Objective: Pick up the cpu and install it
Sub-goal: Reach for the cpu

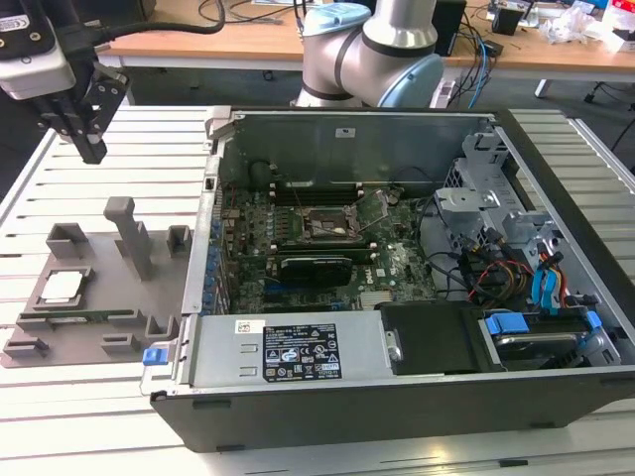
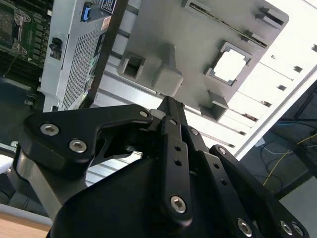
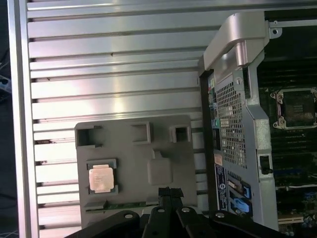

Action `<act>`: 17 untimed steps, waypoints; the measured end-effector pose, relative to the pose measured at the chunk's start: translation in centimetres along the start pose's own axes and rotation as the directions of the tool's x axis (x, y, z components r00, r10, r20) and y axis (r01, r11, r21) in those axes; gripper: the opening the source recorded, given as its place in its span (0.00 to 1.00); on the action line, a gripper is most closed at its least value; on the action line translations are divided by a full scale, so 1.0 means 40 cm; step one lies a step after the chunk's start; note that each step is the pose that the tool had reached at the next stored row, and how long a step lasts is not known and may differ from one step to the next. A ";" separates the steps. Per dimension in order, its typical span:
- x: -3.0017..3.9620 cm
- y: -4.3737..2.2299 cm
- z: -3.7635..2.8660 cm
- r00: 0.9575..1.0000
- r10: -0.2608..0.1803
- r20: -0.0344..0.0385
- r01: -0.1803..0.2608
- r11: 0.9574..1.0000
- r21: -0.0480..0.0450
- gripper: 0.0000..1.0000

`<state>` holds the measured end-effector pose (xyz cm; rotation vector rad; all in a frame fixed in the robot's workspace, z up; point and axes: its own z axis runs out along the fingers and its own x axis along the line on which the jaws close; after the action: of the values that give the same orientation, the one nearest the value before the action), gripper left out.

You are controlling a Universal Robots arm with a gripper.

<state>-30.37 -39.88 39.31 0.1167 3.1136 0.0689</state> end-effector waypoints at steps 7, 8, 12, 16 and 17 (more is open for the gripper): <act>0.037 -0.003 -0.001 1.000 0.000 0.000 0.000 1.000 0.000 0.11; 0.043 -0.003 -0.001 1.000 0.000 0.000 0.000 1.000 0.000 0.11; 0.061 -0.005 -0.001 1.000 0.000 0.000 0.000 1.000 0.000 0.11; 0.091 -0.007 -0.002 1.000 0.000 0.000 0.000 1.000 0.000 0.11; 0.097 -0.007 -0.002 1.000 0.000 0.000 0.000 1.000 0.000 0.11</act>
<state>-34.24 -39.89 39.29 0.1165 3.1136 0.0688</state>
